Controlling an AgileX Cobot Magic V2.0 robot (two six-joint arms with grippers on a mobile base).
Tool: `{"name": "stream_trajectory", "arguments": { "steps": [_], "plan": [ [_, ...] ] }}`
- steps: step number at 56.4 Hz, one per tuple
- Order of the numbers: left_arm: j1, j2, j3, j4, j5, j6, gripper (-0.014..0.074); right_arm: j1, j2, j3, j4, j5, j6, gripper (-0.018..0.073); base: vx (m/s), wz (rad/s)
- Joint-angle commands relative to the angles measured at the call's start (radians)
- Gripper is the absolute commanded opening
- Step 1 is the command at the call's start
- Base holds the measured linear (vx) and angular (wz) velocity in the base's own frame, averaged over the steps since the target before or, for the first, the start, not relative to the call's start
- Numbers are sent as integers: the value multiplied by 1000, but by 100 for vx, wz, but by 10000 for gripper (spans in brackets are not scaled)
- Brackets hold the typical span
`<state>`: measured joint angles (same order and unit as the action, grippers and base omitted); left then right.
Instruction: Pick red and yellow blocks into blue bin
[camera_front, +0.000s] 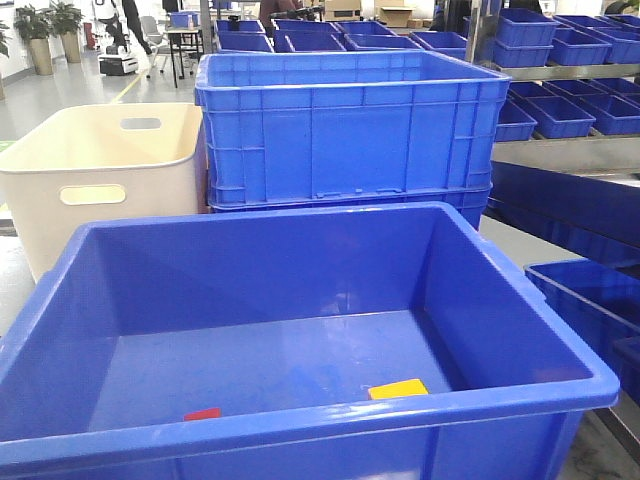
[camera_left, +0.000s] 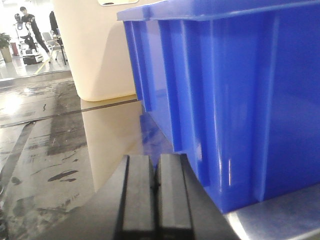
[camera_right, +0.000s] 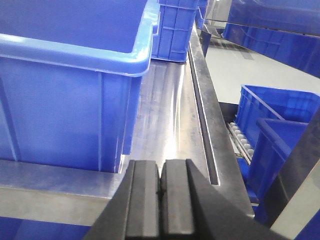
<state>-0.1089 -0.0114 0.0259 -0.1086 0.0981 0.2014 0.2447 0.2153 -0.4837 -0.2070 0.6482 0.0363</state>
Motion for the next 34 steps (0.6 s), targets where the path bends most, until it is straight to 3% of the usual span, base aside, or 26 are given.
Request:
{"name": "stream_trajectory", "arguments": {
  "steps": [1,25,34],
  "plan": [
    [-1,-17,-16,-2,-81,0,-1,-4,9,-25,-18,-77,-5,-11,0,0],
    [-1,-17,-16,-2,-81,0,-1,-4,9,-25,-15,-77,-5,-11,0,0],
    [-1,-17,-16,-2,-81,0,-1,-4,8,8,96,-160,-4,-11,0,0]
  ]
}}
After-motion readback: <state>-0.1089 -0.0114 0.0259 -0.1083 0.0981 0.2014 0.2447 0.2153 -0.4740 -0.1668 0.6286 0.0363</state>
